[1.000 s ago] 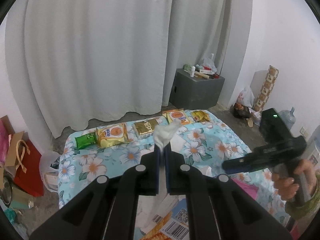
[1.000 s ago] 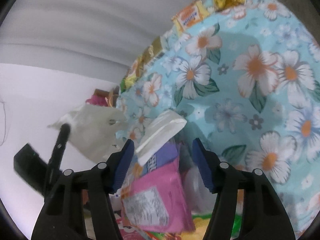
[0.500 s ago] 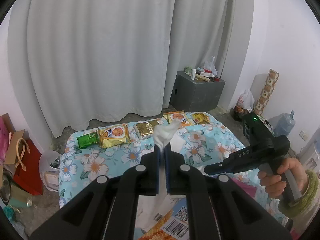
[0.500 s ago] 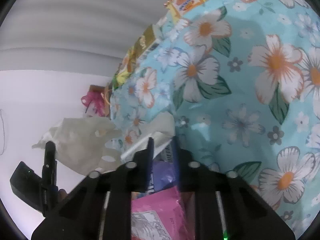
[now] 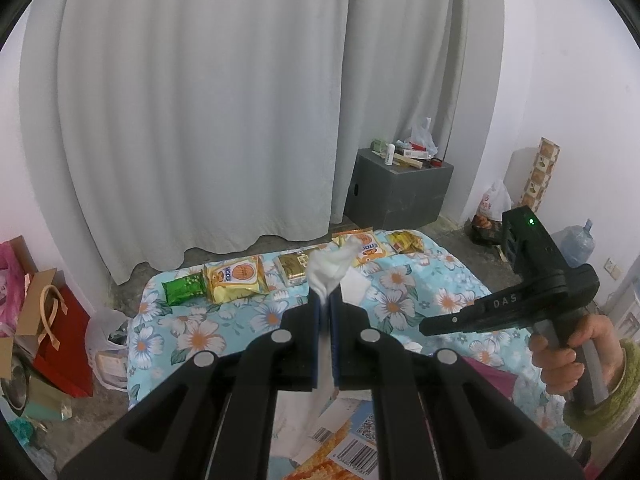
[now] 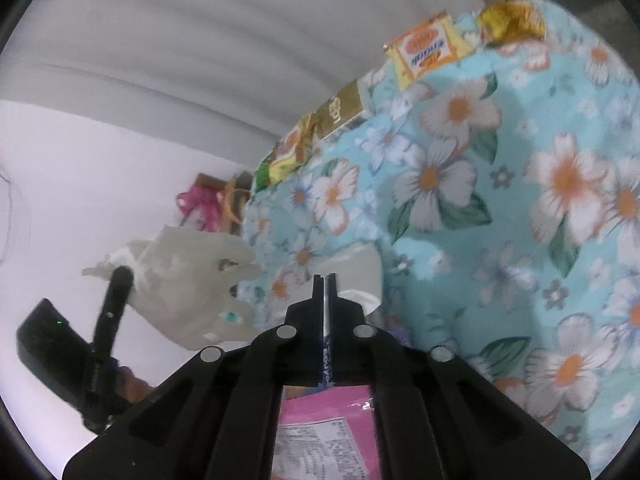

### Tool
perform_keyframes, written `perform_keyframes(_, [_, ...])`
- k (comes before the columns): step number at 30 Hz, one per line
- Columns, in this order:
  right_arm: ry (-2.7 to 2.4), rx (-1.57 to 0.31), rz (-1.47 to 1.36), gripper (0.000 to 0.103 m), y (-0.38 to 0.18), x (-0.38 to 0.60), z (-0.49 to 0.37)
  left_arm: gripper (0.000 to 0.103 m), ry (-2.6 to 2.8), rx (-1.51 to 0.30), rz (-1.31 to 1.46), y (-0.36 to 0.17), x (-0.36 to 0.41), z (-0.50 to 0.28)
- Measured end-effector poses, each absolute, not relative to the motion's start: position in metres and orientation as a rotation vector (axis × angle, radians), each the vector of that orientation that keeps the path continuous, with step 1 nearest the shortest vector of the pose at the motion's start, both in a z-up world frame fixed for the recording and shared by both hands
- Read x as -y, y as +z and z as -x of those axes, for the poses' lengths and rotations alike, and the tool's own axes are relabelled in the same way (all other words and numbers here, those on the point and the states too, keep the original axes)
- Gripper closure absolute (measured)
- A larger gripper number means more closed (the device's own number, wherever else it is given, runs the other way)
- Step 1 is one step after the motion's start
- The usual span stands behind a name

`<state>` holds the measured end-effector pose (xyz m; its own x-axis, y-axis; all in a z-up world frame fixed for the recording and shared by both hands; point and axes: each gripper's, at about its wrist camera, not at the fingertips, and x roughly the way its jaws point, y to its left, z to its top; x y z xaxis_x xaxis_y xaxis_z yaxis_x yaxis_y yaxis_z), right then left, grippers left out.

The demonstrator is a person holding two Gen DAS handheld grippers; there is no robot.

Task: Collect trash
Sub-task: 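Grasp the white tissue with the left gripper and lift it, then carry the white tissue over the blue wastebasket and open the left gripper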

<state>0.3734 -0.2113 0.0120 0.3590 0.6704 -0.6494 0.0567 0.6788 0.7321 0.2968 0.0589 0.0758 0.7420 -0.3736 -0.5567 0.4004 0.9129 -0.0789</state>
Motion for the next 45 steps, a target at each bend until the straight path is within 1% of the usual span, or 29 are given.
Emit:
perform_keyframes(1, [0.441, -1.166, -0.750, 0.085, 0.011, 0.211, -0.376, 0.099, -0.424, -0.600, -0.047, 0.076, -0.059, -0.297])
perform_keyframes(2, [0.431, -1.177, -0.749, 0.065, 0.009, 0.214, -0.376, 0.099, -0.424, -0.600, -0.046, 0.076, -0.059, -0.297])
perform_keyframes(4, [0.380, -1.190, -0.728, 0.049, 0.006, 0.217, -0.382, 0.099, -0.426, -0.600, -0.045, 0.076, -0.059, -0.296])
perform_keyframes(10, [0.367, -1.348, -0.742, 0.049, -0.025, 0.215, -0.395, 0.099, -0.426, -0.603, -0.044, 0.077, -0.059, -0.295])
perform_keyframes(12, [0.374, -1.388, -0.759, 0.052, -0.036, 0.212, -0.398, 0.099, -0.426, -0.607, -0.041, 0.077, -0.059, -0.295])
perform_keyframes(15, [0.416, -1.404, -0.801, 0.070, -0.042, 0.210, -0.397, 0.099, -0.426, -0.613, -0.038, 0.076, -0.059, -0.296])
perform_keyframes(17, [0.444, -1.405, -0.826, 0.089, -0.044, 0.210, -0.396, 0.099, -0.425, -0.613, -0.039, 0.076, -0.059, -0.295])
perform_keyframes(20, [0.458, -1.381, -0.830, 0.097, -0.041, 0.210, -0.395, 0.099, -0.422, -0.613, -0.039, 0.075, -0.061, -0.295])
perform_keyframes(23, [0.488, -1.328, -0.835, 0.099, -0.030, 0.211, -0.393, 0.099, -0.416, -0.607, -0.033, 0.076, -0.064, -0.294])
perform_keyframes(32, [0.589, -1.147, -0.899, 0.100, 0.009, 0.212, -0.384, 0.099, -0.396, -0.568, -0.022, 0.086, -0.072, -0.287])
perform_keyframes(45, [0.638, -0.962, -0.985, 0.100, 0.051, 0.256, -0.311, 0.099, -0.455, -0.444, -0.001, 0.129, -0.063, -0.246])
